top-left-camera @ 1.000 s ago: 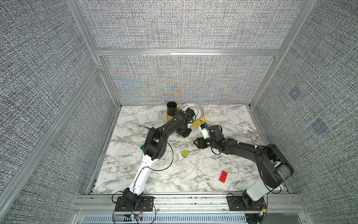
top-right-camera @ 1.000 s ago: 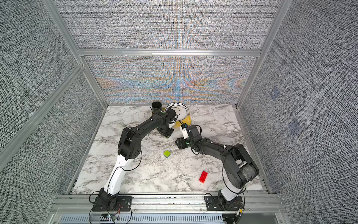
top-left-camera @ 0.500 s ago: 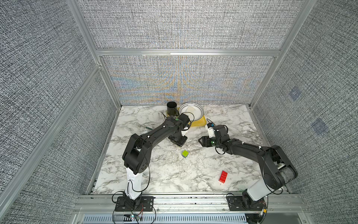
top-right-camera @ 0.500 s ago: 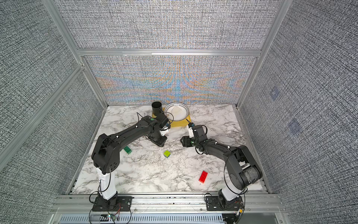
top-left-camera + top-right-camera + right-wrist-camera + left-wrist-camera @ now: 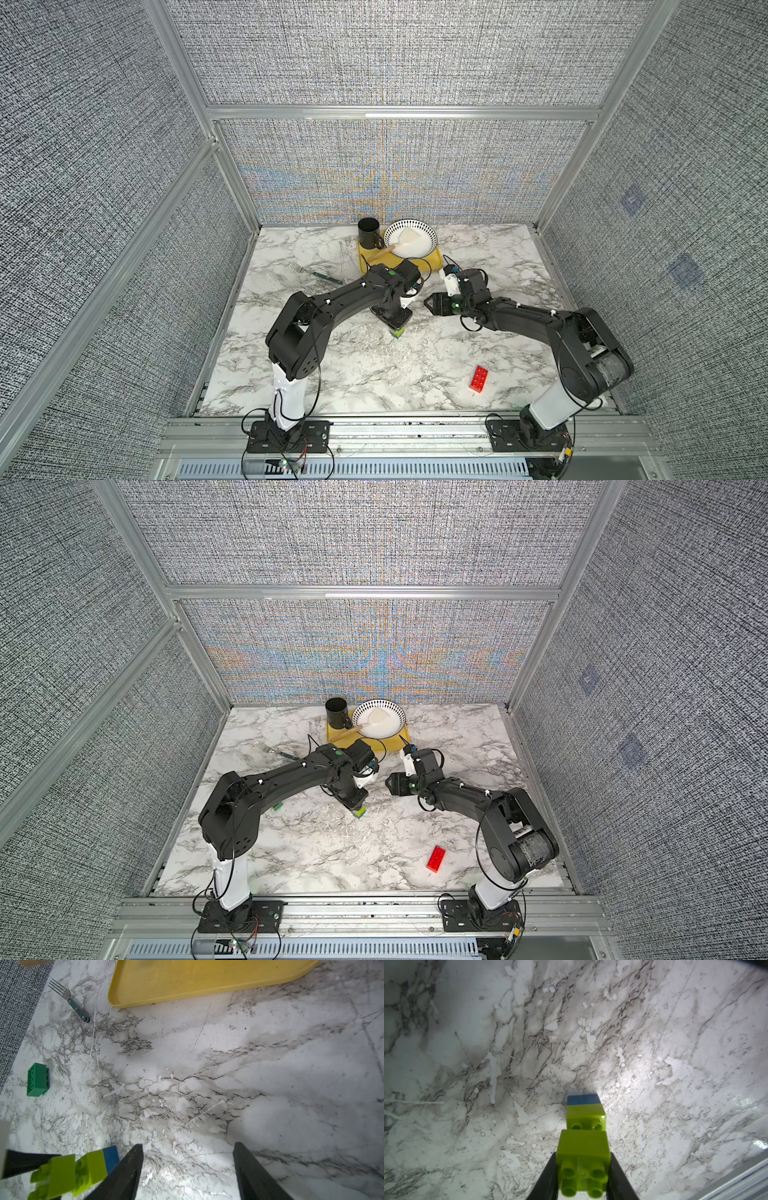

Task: Assemble an ice cream with lego
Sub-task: Assemble the lego brick with the lego brick.

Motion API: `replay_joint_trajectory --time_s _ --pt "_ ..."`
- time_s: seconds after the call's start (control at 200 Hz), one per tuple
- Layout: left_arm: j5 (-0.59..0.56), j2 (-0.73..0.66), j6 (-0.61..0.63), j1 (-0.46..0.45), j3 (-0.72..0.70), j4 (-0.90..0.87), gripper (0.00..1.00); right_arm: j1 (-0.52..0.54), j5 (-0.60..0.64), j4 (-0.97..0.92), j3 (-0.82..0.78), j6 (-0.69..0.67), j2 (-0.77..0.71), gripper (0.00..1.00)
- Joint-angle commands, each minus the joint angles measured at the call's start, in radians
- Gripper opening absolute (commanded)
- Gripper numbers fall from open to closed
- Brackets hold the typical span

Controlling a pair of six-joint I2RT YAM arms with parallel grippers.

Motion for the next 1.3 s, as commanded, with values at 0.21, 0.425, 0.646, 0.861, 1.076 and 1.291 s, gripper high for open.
replay_joint_trajectory --time_s 0.21,0.425,0.646,0.861,1.076,1.291 --pt "-0.011 0.029 -0.009 -0.022 0.018 -0.010 0.02 -0.001 -0.020 0.012 0.009 -0.001 0.008 0.70" --pt "-0.048 0.025 -0.013 -0.027 0.015 -0.035 0.02 0.000 -0.023 0.012 0.009 -0.001 0.010 0.70" --pt "-0.089 0.023 -0.018 -0.027 0.036 -0.061 0.02 -0.001 -0.028 0.011 0.010 -0.001 0.011 0.70" --pt "-0.071 0.030 -0.022 -0.028 0.048 -0.066 0.02 -0.001 -0.035 0.013 0.012 -0.001 0.014 0.70" --pt "-0.042 0.028 0.012 -0.038 0.033 -0.070 0.02 0.000 -0.041 0.009 0.013 -0.001 0.017 0.70" --pt "-0.070 0.029 0.050 -0.038 0.016 -0.071 0.02 -0.001 -0.045 0.009 0.015 -0.003 0.020 0.70"
